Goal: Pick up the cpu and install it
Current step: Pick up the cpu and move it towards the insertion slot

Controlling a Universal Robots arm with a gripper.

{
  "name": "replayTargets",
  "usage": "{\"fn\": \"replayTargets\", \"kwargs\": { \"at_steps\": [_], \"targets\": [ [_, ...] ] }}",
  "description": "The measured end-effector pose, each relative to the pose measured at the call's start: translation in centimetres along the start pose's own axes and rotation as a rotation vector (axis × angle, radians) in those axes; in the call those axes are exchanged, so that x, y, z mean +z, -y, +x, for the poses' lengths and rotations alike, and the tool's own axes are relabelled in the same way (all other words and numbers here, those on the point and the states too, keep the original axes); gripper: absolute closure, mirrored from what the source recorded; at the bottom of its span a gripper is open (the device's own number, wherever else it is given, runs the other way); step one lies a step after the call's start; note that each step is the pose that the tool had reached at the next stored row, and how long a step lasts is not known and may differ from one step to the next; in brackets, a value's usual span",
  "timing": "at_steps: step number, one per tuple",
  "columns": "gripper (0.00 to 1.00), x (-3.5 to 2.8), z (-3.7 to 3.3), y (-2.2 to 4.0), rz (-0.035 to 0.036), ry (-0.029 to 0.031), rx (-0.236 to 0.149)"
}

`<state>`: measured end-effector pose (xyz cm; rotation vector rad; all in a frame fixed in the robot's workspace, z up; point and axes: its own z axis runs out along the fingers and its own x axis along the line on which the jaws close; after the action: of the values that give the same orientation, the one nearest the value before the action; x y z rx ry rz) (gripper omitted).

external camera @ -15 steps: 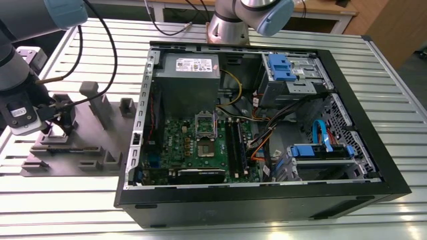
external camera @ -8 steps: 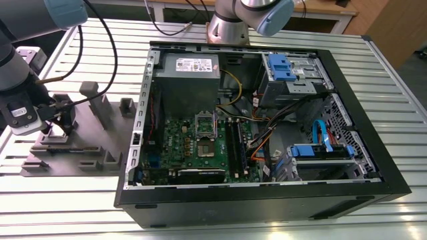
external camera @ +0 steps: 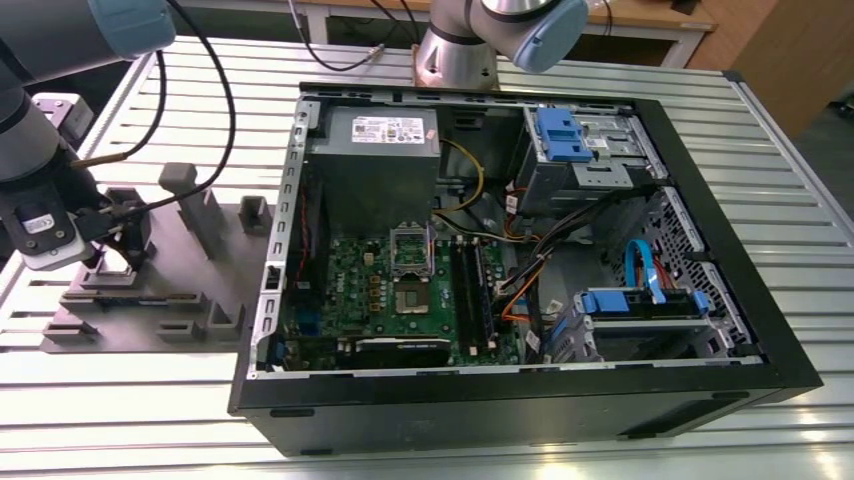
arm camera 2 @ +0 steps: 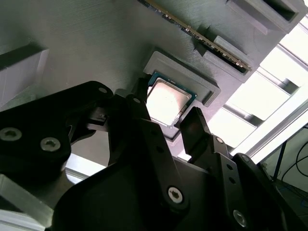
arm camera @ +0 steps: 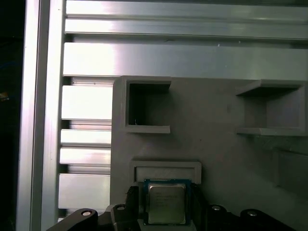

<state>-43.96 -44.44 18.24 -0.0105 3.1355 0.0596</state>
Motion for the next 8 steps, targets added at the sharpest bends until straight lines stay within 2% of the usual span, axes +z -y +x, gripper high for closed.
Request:
{"fn": "replayTargets", "kwargs": {
  "at_steps": [2, 3, 8],
  "targets": [
    [0.47, 0.00, 0.00, 0.00, 0.0000, -0.0001, -0.001],
    [0.53, 0.00, 0.00, 0.00, 0.0000, -0.0001, -0.001],
    [0.53, 0.00, 0.00, 0.00, 0.0000, 0.0000, -0.001]
  ]
}}
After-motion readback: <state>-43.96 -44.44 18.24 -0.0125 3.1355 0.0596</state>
